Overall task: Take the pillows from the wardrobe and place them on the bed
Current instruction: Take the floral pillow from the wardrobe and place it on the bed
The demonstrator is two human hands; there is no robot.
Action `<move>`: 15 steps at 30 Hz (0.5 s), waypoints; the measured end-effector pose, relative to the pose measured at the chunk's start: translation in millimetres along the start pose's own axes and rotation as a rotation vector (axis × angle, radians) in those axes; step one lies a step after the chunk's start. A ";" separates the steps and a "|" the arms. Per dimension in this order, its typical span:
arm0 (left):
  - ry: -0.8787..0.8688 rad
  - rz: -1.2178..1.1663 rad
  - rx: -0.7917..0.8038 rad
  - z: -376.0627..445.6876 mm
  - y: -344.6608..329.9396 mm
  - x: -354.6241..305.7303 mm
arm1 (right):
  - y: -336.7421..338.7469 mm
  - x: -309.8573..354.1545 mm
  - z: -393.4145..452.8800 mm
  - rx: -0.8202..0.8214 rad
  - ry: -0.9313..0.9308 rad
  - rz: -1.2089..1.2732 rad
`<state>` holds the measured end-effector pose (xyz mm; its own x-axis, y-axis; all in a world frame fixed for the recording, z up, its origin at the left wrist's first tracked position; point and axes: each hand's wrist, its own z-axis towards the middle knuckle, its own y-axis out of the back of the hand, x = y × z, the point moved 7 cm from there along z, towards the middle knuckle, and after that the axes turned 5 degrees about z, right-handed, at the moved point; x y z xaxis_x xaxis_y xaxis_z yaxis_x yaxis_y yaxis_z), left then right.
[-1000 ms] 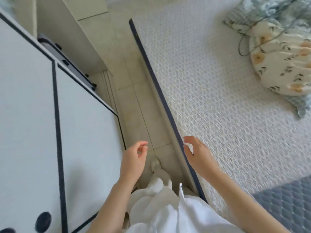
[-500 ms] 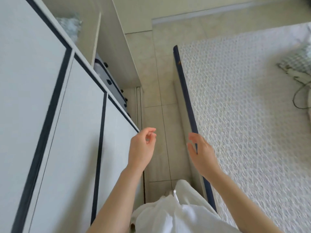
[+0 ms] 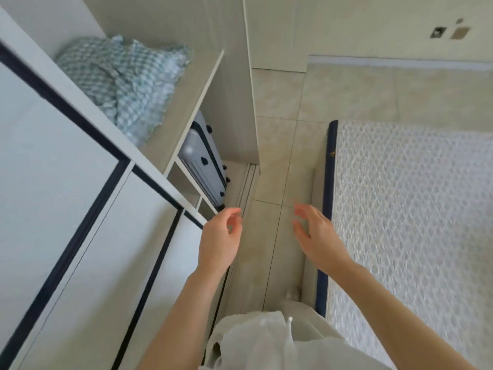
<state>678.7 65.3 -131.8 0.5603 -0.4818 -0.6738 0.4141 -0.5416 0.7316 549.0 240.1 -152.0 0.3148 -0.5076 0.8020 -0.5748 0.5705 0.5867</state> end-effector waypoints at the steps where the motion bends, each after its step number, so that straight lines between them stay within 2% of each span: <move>1: 0.018 0.000 -0.037 10.5 1.6 -3.6 | 2.9 5.4 19.1 0.023 0.031 -0.006; 10: 0.188 -0.071 -0.305 106.4 30.5 -10.5 | -7.9 85.2 170.5 0.211 0.292 -0.043; 15: 0.217 -0.126 -0.457 174.7 54.0 -9.0 | -31.3 142.0 253.4 0.278 0.446 -0.124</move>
<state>570.6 -79.9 -104.4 0.6017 -0.2523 -0.7579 0.7317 -0.2064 0.6496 420.3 -13.4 -84.8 0.6484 -0.2024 0.7339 -0.6721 0.3006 0.6767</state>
